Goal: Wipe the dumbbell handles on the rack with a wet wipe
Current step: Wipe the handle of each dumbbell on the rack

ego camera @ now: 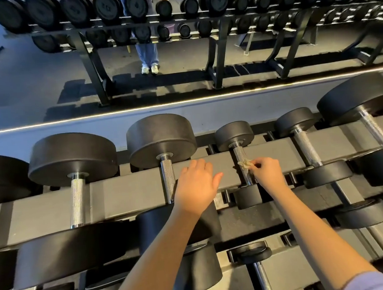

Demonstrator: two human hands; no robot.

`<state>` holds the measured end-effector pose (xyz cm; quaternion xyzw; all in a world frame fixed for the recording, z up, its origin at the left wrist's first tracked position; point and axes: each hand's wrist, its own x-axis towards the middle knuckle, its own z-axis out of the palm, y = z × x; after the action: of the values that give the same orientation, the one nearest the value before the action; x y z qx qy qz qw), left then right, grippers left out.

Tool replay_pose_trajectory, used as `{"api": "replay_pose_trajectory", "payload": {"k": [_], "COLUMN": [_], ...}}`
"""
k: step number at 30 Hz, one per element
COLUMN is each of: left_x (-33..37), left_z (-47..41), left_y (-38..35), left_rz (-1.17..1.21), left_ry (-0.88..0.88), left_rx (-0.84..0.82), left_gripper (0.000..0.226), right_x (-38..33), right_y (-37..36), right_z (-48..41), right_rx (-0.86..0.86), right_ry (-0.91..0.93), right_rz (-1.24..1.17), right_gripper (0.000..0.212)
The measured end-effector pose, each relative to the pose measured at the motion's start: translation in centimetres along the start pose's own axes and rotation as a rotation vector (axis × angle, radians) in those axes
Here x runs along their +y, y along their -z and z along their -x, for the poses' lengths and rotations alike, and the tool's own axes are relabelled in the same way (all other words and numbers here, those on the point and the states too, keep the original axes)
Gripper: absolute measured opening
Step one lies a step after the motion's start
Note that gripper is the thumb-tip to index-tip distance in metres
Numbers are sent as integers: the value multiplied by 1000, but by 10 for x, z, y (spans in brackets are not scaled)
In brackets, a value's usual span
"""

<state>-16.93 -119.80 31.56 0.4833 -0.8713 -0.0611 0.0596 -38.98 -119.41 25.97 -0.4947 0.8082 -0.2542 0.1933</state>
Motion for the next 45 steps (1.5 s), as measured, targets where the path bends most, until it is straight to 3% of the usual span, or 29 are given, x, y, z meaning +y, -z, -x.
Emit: {"api": "replay_pose_trajectory", "payload": {"k": [8, 19, 27, 34, 36, 41, 45], "left_x": [-1, 2, 2, 6, 12, 43, 65], "left_z": [-5, -10, -16, -15, -17, -36, -48], "left_y": [3, -1, -4, -2, -3, -18, -34], "left_rz": [1, -37, 16, 39, 122, 582, 805], "left_ry": [27, 145, 171, 148, 135, 218, 193], "left_rx": [-40, -129, -137, -115, -119, -99, -148], "left_gripper": [47, 47, 44, 41, 38, 35, 37], "right_x": [-25, 10, -12, 15, 17, 14, 12], "right_y": [-7, -1, -4, 13, 20, 35, 38], "right_z": [-40, -10, -38, -6, -4, 6, 9], "right_rx": [138, 4, 75, -167, -211, -127, -232], "right_ry": [19, 152, 116, 133, 131, 129, 99], "right_rz": [-61, -56, -125, 1, 6, -193, -373], "right_gripper": [15, 15, 14, 15, 13, 9, 14]}}
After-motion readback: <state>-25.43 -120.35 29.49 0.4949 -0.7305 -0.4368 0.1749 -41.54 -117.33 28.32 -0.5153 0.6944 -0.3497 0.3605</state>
